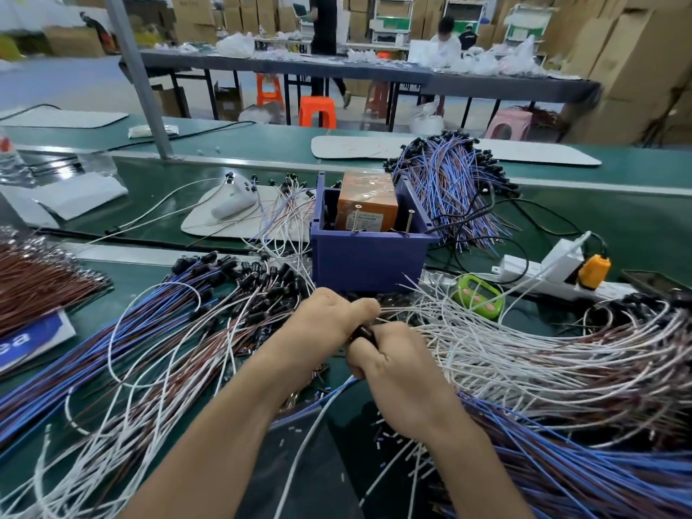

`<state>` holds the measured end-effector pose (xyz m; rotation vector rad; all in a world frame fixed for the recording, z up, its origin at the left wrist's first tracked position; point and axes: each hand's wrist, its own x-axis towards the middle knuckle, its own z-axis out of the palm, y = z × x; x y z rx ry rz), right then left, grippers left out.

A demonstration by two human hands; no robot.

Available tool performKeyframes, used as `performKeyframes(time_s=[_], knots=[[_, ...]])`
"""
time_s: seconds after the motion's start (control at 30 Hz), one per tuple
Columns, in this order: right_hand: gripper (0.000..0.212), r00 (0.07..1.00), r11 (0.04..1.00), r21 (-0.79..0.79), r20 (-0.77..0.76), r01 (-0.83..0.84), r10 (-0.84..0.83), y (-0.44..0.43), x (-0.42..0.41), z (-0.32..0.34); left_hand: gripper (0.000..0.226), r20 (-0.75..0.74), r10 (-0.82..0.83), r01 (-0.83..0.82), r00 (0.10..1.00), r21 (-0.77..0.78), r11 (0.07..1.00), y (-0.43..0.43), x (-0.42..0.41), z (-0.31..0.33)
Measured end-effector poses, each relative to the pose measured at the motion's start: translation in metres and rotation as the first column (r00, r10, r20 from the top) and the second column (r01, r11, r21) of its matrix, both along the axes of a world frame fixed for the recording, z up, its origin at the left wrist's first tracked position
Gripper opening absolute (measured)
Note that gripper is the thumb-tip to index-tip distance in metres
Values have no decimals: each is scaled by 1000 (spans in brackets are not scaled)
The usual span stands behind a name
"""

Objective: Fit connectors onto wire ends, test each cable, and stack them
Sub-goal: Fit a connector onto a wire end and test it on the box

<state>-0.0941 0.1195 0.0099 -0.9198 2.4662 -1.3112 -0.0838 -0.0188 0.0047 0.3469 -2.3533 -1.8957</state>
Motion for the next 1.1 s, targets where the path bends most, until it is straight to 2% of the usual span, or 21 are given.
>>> performKeyframes(time_s=[0.07,0.13,0.2,0.27,0.33,0.4,0.47,0.5,0.53,0.57,0.6,0.63,0.67,0.7,0.77,0.83,0.9,1.0,1.1], knots=[[27,1000,1000,-13,-3,-15,15,4,2,2,58,78,-104,89,992,175,981,3,1,0],[26,1000,998,-50,4,-29,29,8,6,4,51,96,-175,142,980,283,949,3,4,0],[27,999,993,-119,17,-26,28,11,9,6,45,96,-164,138,982,234,962,0,4,-2],[27,1000,989,-151,12,-2,4,12,9,7,53,67,-122,111,990,144,983,-1,3,-5],[28,1000,988,-150,9,25,-24,12,7,8,62,19,-88,85,996,141,986,0,2,-6],[29,999,990,-139,20,38,-36,13,5,7,62,-57,-92,99,994,121,988,-1,3,-2],[31,999,993,-115,37,40,-36,14,2,5,57,-144,-101,97,984,-30,995,-4,5,2],[32,998,994,-99,45,40,-35,14,1,4,55,-206,-101,62,973,-186,981,-5,6,2],[32,998,996,-83,50,38,-34,14,0,3,52,-269,-98,-14,958,-385,923,-7,8,2],[31,998,997,-67,51,39,-35,14,0,3,50,-321,-106,-104,941,-574,813,-7,11,4],[32,998,998,-50,48,41,-39,14,-1,2,49,-353,-135,-164,926,-698,697,-5,13,5],[33,998,998,-34,41,45,-44,14,-1,2,49,-366,-171,-184,915,-755,629,-3,14,6],[35,998,998,-24,38,51,-50,15,-1,2,51,-367,-205,-175,907,-773,610,-1,15,7],[37,998,998,-19,40,54,-53,15,-2,2,51,-370,-228,-156,901,-765,625,0,15,6],[37,997,999,-20,62,50,-49,15,-2,2,53,-381,-216,-111,899,-676,728,1,12,1],[32,993,999,-36,110,37,-33,14,-2,4,57,-340,-140,-44,930,-481,876,3,9,0],[29,988,999,-50,156,20,-12,12,-1,5,58,-271,-76,4,959,-256,967,5,6,-1],[32,982,998,-64,189,9,3,10,-2,4,62,-204,-54,56,978,5,998,11,3,-7],[30,979,996,-85,201,10,8,11,-2,4,55,-143,-51,81,988,212,974,15,1,-7]])
